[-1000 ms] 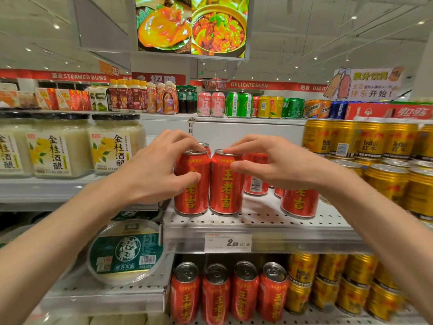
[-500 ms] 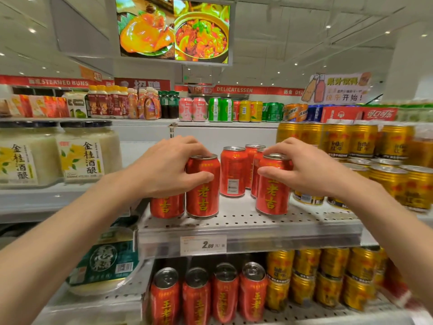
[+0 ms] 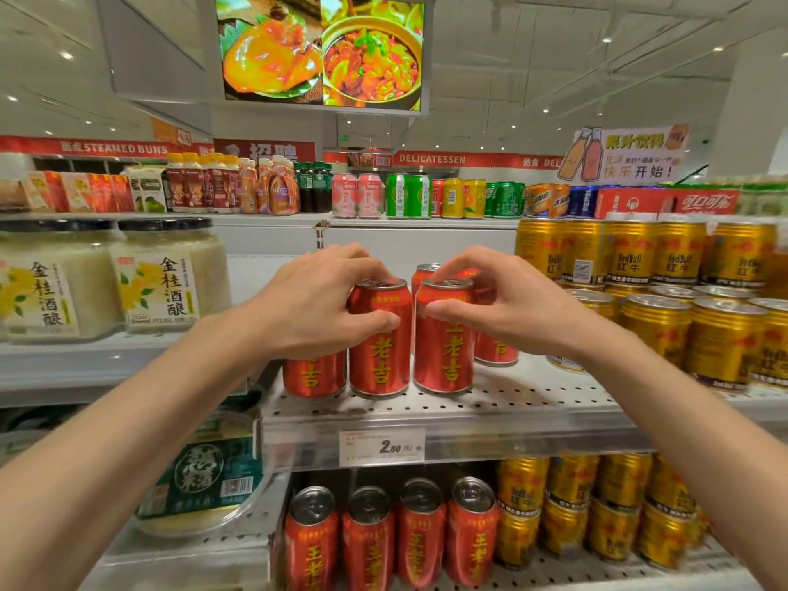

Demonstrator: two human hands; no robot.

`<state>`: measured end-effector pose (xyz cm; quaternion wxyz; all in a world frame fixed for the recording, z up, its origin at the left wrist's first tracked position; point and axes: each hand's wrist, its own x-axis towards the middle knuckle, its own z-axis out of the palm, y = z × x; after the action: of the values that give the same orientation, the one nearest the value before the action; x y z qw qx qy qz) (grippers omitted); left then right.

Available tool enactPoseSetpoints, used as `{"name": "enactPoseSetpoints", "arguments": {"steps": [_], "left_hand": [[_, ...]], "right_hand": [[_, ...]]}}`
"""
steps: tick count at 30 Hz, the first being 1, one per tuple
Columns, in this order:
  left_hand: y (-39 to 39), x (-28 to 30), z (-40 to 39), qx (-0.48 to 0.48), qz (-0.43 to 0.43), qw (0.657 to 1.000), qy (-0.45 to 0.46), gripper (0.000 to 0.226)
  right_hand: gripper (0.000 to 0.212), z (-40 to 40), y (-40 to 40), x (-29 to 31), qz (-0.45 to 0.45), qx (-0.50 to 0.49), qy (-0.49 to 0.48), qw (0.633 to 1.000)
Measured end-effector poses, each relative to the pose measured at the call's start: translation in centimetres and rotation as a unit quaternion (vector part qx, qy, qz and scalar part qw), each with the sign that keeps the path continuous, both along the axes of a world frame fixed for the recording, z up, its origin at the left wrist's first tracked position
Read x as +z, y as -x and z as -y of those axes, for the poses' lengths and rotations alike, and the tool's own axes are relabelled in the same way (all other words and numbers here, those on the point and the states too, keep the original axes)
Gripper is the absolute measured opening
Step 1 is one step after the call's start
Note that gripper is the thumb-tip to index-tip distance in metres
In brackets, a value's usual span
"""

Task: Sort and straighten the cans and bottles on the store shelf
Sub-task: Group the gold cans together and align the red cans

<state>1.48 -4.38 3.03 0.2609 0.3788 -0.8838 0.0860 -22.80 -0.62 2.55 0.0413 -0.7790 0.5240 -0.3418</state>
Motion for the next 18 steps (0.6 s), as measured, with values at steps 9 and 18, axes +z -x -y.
{"name": "enactPoseSetpoints", "arguments": {"steps": [9,18], "left_hand": [[0.1,-0.1,-0.1,0.008,-0.001,1.0,0.001,0.059],[0.7,0.5,-0.5,-0.008,0.012,1.0,0.02,0.069]], "right_hand": [[0.047,-0.5,0.2,0.3,-0.016,-0.004,0.025,1.0],[0.04,-0.7,4.1,0.9,-0.044,-0.111,0.093,0.989]]}}
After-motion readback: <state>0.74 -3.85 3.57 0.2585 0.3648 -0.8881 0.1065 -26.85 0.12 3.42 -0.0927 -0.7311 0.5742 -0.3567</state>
